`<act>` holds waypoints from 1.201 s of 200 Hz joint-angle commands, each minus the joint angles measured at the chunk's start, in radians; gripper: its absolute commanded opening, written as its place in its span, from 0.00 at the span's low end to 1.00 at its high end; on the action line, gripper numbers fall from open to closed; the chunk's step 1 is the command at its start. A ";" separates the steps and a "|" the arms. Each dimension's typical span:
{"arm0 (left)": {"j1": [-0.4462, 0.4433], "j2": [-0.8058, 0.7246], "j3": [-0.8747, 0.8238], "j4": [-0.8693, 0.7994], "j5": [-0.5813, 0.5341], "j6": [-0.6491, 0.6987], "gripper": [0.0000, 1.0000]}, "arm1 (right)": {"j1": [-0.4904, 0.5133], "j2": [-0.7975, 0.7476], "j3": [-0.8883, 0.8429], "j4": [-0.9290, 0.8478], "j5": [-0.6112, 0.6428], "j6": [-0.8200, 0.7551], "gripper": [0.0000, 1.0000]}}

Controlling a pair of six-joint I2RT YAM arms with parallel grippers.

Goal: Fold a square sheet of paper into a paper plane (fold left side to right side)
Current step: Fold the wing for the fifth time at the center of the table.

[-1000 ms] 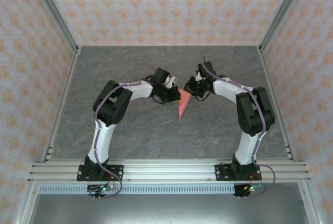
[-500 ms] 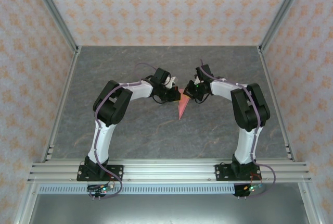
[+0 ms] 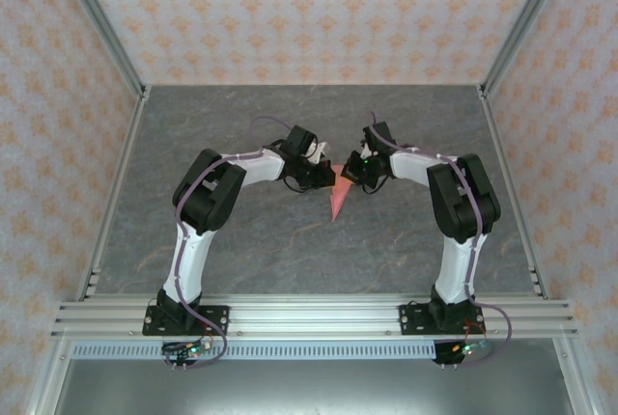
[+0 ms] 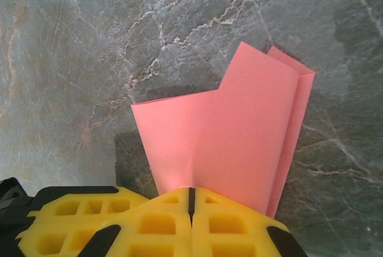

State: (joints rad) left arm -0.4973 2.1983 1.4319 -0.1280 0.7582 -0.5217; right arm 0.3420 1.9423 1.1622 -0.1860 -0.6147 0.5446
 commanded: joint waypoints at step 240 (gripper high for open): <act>-0.024 -0.319 -0.217 0.088 0.092 -0.112 0.29 | 0.001 0.056 -0.142 0.016 0.081 -0.053 0.05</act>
State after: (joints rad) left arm -0.4976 1.9400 1.2644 -0.1455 0.7418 -0.5522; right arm 0.3431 1.9343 1.0584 -0.0212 -0.6205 0.5186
